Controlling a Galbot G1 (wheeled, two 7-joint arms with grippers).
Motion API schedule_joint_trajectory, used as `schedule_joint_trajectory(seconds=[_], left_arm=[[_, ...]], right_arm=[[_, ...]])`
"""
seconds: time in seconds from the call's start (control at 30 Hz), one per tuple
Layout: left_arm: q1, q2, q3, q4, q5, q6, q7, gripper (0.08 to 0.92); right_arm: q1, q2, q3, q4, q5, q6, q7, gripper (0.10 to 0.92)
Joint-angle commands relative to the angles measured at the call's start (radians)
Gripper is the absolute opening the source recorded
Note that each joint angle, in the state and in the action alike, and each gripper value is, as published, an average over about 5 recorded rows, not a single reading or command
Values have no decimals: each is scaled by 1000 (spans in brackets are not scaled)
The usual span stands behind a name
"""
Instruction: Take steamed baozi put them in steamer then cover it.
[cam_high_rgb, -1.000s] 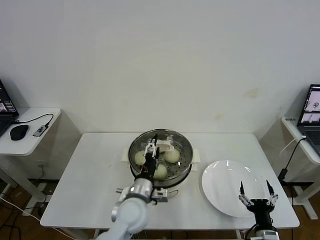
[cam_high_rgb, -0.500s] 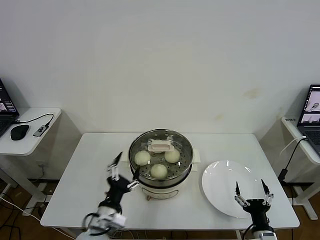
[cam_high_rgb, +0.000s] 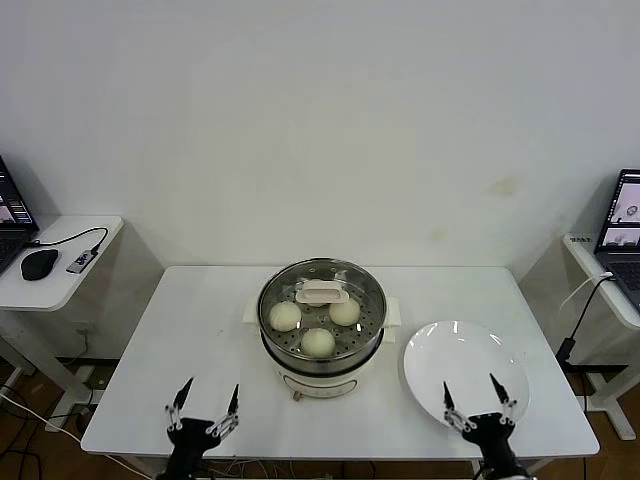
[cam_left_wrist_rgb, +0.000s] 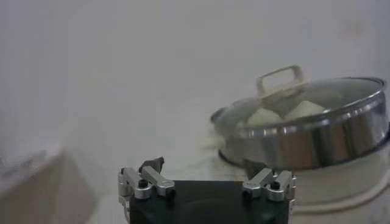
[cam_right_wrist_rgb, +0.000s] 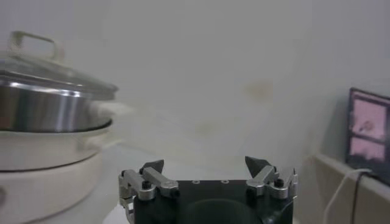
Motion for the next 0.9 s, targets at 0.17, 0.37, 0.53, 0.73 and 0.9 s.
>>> schedule_joint_trajectory(seconds=[0.17, 0.37, 0.53, 0.73, 0.9], left_arm=[[100, -12, -46, 79, -211, -90, 24, 823], [96, -9, -44, 77, -188, -82, 30, 823], [87, -11, -50, 74, -178, -79, 31, 823], [84, -18, -49, 73, -160, -82, 30, 823], [83, -19, -50, 72, -155, -87, 30, 823]], right_arm=[[-64, -22, -77, 14, 53, -39, -24, 823], [-69, -20, -88, 21, 49, -53, -26, 823], [-70, -14, -89, 22, 44, -57, -17, 823], [-67, -2, -93, 23, 30, -56, -9, 823], [-67, 3, -95, 30, 27, -52, -8, 823]])
